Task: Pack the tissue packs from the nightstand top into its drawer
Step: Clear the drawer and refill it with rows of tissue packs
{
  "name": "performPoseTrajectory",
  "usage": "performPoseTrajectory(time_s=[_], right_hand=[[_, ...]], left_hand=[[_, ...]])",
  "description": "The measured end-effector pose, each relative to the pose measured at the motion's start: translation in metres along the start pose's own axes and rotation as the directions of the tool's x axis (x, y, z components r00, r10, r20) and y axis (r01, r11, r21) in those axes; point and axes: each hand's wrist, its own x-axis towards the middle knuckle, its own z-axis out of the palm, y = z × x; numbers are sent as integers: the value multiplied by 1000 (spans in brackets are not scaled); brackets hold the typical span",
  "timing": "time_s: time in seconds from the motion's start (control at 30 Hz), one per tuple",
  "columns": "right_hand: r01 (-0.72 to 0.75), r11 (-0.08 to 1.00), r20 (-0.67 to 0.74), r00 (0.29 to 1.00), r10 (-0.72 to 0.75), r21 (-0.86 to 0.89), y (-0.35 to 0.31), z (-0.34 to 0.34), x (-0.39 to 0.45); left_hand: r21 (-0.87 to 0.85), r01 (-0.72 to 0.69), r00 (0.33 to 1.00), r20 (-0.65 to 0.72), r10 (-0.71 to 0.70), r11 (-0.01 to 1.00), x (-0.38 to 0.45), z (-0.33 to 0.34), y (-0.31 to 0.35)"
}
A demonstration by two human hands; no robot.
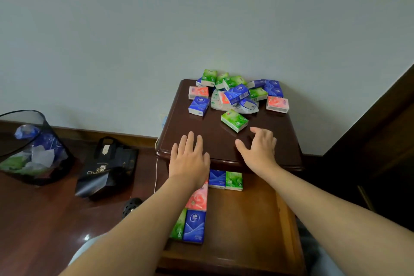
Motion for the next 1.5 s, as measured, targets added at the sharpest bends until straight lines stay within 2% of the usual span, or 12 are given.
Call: performPoseTrajectory(time_s=[0.1, 0.2, 0.37, 0.47, 0.57, 0.67, 0.8, 0.87, 1.1, 1.27, 1.4, 1.5], right_hand=[[59, 986, -69, 995, -70, -157, -1, 15, 21], [15, 986, -139, 989, -39, -166, -5, 24, 42], [-4, 982, -202, 979, -34, -187, -3, 33, 55], [37, 986, -222, 972, -73, -164, 0, 34, 55], [147, 961, -196, 961, -195, -235, -2, 36, 53], [166, 945, -157, 963, -217, -283, -3, 38, 55], [168, 951, -193, 956, -222, -260, -4, 39, 51], [183, 950, -203, 950, -237, -254, -4, 39, 50], [233, 933, -152, 947, -281, -275, -2, 41, 50], [149, 949, -171, 965, -201, -277, -5, 41, 51], [162, 958, -181, 961, -207, -235, -3, 41, 53], [180, 974, -188, 961, -204, -137, -1, 39, 53]], left_hand=[[50, 72, 993, 93, -76, 996, 17, 5, -9], [90, 113, 988, 94, -122, 989, 33, 14, -13], [29, 253, 966, 54, -254, 967, 81, 13, -7], [31, 213, 974, -83, -210, 976, 98, 14, -6], [22, 182, 953, -250, -171, 983, 102, 21, -7], [-4, 107, 963, -248, -105, 994, 112, 19, -7], [25, 33, 981, -190, -28, 999, 122, 14, -7], [4, 25, 977, -211, -24, 1000, 122, 15, -7], [-135, -8, 866, -496, -60, 991, 110, 14, -4], [-74, -18, 909, -417, -14, 997, 116, 16, -7], [-97, -10, 898, -439, -33, 995, 114, 16, -7], [-123, 31, 897, -435, -82, 992, 101, 12, -6]])
